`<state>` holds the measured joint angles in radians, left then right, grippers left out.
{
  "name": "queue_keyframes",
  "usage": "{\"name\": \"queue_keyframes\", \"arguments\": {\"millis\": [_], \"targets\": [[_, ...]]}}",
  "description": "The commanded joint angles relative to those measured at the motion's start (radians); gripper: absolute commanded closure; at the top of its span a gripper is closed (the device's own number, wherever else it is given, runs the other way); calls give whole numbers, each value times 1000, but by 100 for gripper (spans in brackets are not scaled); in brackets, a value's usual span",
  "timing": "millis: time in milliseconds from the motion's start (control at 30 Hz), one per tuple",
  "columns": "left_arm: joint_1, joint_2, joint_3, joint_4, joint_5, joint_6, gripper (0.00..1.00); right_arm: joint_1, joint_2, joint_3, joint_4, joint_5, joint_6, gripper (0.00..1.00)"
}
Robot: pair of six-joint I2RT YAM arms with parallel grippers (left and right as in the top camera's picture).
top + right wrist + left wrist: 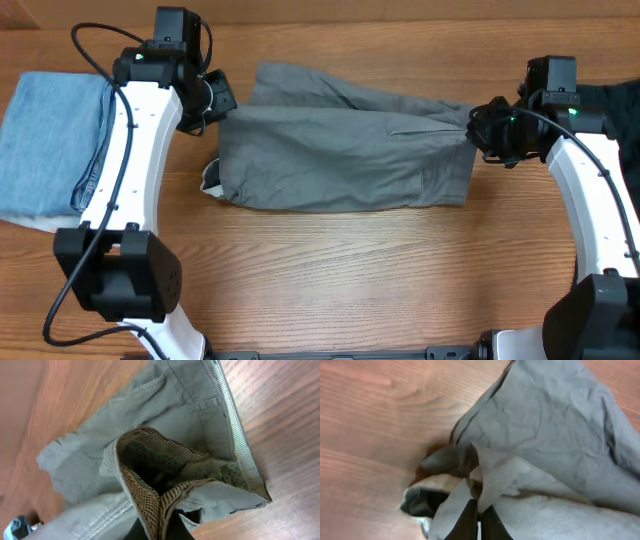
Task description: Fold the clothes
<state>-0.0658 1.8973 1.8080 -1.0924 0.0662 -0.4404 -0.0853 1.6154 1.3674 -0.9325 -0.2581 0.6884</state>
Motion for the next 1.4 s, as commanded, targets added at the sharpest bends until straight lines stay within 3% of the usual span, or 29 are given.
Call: {"name": "queue_keyframes", "arguments": {"millis": [0, 233, 367, 400, 433, 467, 500, 533, 600, 667, 733, 800, 833, 867, 900, 1167, 1367], "targets": [[-9, 52, 28, 101, -27, 19, 96, -11, 33, 29, 62, 52, 43, 96], [-81, 143, 29, 332, -52, 72, 95, -10, 121, 29, 201, 93, 79, 96], [-108, 167, 28, 417, -84, 105, 85, -10, 183, 28, 259, 125, 79, 96], [-110, 175, 28, 416, -82, 105, 72, -10, 192, 28, 260, 127, 79, 88], [-113, 181, 28, 411, -82, 111, 59, -11, 193, 28, 260, 127, 79, 70], [-116, 188, 28, 414, -86, 148, 34, -11, 193, 28, 277, 127, 78, 41], [-117, 190, 29, 420, -113, 187, 25, -11, 193, 29, 306, 126, 63, 18], [-117, 185, 43, 393, -138, 202, 18, -11, 192, 31, 327, 114, 6, 7], [-118, 182, 88, 330, -140, 202, 14, -11, 192, 48, 325, 103, -132, 0], [-118, 182, 161, 229, -135, 201, 14, -11, 192, 92, 250, 44, -279, 0], [-119, 182, 250, 85, -79, 177, 21, -10, 192, 156, 166, -43, -377, 2], [-119, 182, 278, 23, 20, 171, 33, 0, 192, 219, 88, -122, -467, 12], [-119, 183, 276, 1, 52, 171, 50, 9, 192, 231, 55, -121, -488, 25], [-121, 189, 265, -21, 69, 161, 96, 18, 192, 230, 31, -120, -488, 87], [-125, 193, 256, -23, 68, 151, 96, 23, 193, 227, 21, -118, -488, 96], [-178, 419, 227, 97, 91, 145, 96, 106, 299, 187, 98, -117, -540, 96], [-176, 463, 227, 190, 33, 149, 96, 100, 507, 187, 228, 132, -540, 96]]}}
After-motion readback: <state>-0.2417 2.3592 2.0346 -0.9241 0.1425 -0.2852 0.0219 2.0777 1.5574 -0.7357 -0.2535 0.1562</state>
